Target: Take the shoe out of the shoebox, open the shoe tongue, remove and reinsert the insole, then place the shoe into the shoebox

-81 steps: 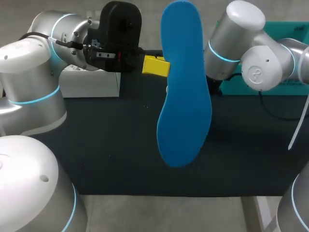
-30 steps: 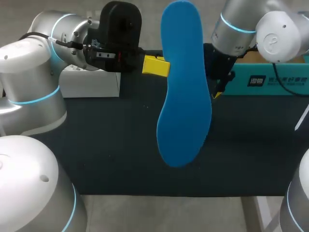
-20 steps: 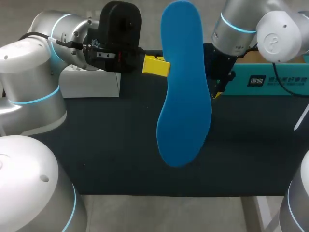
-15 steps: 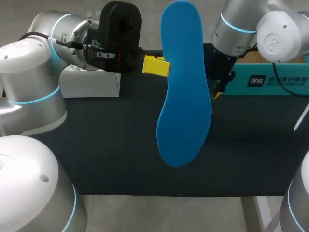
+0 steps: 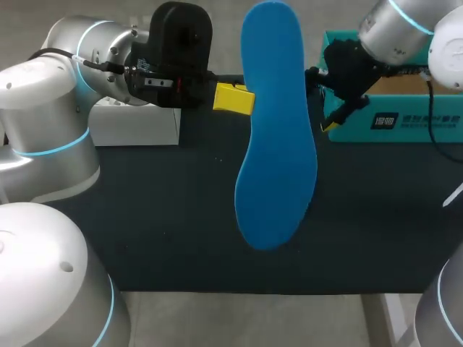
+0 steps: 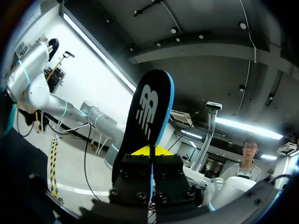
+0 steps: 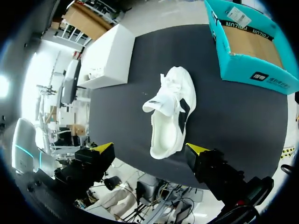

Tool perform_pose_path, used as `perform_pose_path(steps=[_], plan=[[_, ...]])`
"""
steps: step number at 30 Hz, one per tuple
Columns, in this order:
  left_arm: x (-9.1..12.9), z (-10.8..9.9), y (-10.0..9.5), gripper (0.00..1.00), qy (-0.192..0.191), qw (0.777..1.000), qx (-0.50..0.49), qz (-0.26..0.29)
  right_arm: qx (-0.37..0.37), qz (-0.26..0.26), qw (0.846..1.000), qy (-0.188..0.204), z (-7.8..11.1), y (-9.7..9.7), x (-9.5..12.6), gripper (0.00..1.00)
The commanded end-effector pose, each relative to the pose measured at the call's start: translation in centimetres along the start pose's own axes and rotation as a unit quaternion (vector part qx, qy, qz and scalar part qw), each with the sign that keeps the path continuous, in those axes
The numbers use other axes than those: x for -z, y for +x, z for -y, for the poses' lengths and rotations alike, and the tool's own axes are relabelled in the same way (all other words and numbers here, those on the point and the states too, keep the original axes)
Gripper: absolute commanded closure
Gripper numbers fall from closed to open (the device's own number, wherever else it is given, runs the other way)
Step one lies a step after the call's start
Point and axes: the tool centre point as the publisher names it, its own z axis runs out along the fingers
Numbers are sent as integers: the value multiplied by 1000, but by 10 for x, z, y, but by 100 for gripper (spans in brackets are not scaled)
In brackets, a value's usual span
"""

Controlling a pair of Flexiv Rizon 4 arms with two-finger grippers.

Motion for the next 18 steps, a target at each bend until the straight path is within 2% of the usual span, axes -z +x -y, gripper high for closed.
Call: perform_pose_path(steps=[1,8,11,16,18], plan=[[0,-1,-1,100,0,1000,0,-1,-39,-212,969,-120,24,0,37,0],[0,-1,-1,100,0,1000,0,-1,-54,-296,941,-153,37,10,81,0],[0,-1,-1,100,0,1000,0,-1,-68,-300,942,-136,41,9,89,0],[0,-1,-1,100,0,1000,0,-1,-98,-384,908,-138,43,8,98,0],[0,-1,-1,100,0,1000,0,-1,-111,-387,904,-147,41,8,99,0]])
